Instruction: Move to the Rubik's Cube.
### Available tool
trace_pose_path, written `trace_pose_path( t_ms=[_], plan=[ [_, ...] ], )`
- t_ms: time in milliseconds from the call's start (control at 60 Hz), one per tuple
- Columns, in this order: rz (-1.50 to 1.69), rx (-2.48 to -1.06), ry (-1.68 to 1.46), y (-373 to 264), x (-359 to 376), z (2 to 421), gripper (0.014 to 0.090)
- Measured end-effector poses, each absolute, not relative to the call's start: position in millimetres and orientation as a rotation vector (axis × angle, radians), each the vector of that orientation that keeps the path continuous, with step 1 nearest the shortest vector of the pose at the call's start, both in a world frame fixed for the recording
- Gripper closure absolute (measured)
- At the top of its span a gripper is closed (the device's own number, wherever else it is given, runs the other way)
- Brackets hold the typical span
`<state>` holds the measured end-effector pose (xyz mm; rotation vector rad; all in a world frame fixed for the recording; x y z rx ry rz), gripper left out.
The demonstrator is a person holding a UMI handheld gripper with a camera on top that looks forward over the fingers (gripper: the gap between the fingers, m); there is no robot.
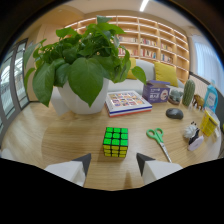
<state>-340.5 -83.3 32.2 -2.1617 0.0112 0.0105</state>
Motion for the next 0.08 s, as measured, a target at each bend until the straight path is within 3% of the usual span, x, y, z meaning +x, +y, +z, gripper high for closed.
trace_pose_path(
  t_ms=[83],
  plan=[
    [0.014, -2.160, 0.012, -81.5, -341.3, 30.4, 0.0184]
  ],
)
